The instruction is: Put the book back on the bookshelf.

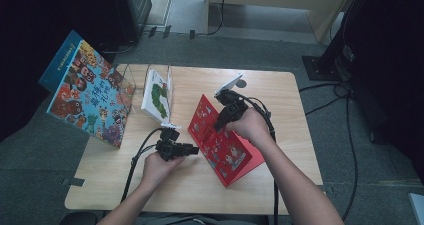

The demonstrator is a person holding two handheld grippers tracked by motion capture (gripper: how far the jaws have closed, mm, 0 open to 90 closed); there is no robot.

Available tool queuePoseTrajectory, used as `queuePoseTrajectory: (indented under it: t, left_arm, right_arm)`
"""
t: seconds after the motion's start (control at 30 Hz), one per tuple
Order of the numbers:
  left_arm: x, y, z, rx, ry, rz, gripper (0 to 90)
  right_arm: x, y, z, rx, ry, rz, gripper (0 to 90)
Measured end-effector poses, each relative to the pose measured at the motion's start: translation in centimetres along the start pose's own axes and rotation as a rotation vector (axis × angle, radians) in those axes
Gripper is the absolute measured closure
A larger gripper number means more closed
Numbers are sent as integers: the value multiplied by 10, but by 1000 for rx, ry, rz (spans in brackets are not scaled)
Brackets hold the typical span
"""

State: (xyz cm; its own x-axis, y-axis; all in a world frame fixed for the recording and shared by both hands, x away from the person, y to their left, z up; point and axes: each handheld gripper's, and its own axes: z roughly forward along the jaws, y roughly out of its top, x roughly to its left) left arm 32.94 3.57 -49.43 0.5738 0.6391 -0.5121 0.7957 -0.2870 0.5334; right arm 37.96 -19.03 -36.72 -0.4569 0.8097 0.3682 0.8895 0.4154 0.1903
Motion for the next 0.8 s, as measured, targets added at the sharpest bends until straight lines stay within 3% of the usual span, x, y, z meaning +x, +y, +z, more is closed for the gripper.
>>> queuePoseTrajectory:
  t: [0.17, 0.37, 0.67, 0.8]
  left_arm:
    - [1, 2, -1, -15, -10, -3, 461]
    - [-2, 8, -5, -42, -36, 11, 414]
    - [-3, 16, -3, -80, -121, -3, 374]
    - [-1, 25, -8, -101, -185, 14, 323]
  right_arm:
    - [0, -2, -12, -15, 18, -13, 881]
    - [4, -3, -41, -60, 26, -42, 881]
    - [6, -6, -61, -109, 66, -74, 882]
    - [13, -9, -60, -123, 80, -139, 883]
